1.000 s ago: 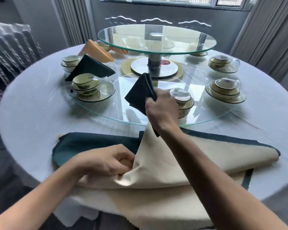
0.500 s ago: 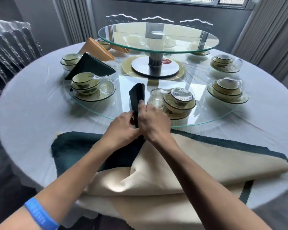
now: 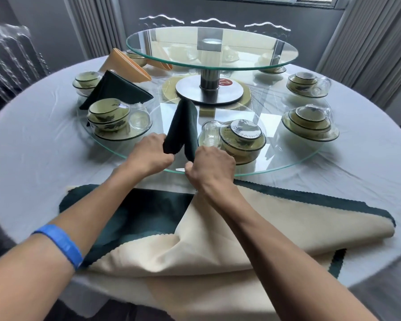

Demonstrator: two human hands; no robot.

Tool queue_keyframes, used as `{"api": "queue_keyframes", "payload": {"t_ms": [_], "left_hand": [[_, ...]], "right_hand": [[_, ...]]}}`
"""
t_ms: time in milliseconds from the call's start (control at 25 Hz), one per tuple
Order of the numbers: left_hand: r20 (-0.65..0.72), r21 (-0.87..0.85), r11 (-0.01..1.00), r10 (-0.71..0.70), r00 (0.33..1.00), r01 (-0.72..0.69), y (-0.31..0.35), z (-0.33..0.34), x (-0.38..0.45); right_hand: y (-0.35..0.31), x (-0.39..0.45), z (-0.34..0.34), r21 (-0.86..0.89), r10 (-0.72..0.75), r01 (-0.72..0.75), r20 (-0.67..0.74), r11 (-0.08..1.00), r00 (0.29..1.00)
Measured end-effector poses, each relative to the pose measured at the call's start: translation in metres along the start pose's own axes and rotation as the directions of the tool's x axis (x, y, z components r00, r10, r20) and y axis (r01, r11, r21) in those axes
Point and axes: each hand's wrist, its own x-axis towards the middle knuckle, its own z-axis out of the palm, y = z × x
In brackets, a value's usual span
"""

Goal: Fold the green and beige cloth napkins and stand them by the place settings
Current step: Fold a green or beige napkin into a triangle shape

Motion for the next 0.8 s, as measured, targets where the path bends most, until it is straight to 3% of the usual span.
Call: {"api": "queue_keyframes", "payload": {"t_ms": [120, 240, 400, 560, 640, 720, 800], "left_hand": [[-0.079, 0.106, 0.994, -0.015, 0.997, 0.023, -0.013, 0.003, -0.009], [-0.185, 0.069, 0.997, -0.028, 0.982, 0.042, -0.026, 0.006, -0.010], [-0.152, -0.001, 0.999, -0.041, 0.987, 0.041, -0.035, 0.001, -0.009], [-0.293, -0.005, 1.000, 0.026, 0.956, -0.029, -0.048, 0.000, -0.032], [-0.358, -0.013, 0.996, 0.082, 0.930, -0.092, -0.045, 0.000, -0.046], [-0.359, -0.042, 0.984, 0.145, 0.922, -0.171, -0.034, 0.002, -0.056], [-0.330, -0.065, 0.966, 0.216, 0.919, -0.250, -0.018, 0.005, -0.061]], "right_hand": [[0.004, -0.004, 0.006, 0.007, 0.011, -0.011, -0.005, 1.000, 1.000], [0.006, -0.003, 0.005, 0.053, 0.037, -0.037, -0.008, 0.998, 0.999], [0.029, -0.012, 0.000, 0.120, -0.023, 0.029, -0.055, 0.992, 0.998], [0.137, -0.005, -0.028, 0.233, 0.275, -0.219, -0.244, 0.947, 0.930], [0.191, 0.005, -0.028, 0.119, 0.341, -0.333, -0.057, 0.936, 0.938], [0.215, 0.007, -0.019, -0.010, 0.306, -0.313, 0.238, 0.950, 0.922], [0.217, 0.004, -0.010, -0.067, 0.259, -0.250, 0.314, 0.966, 0.913]]}}
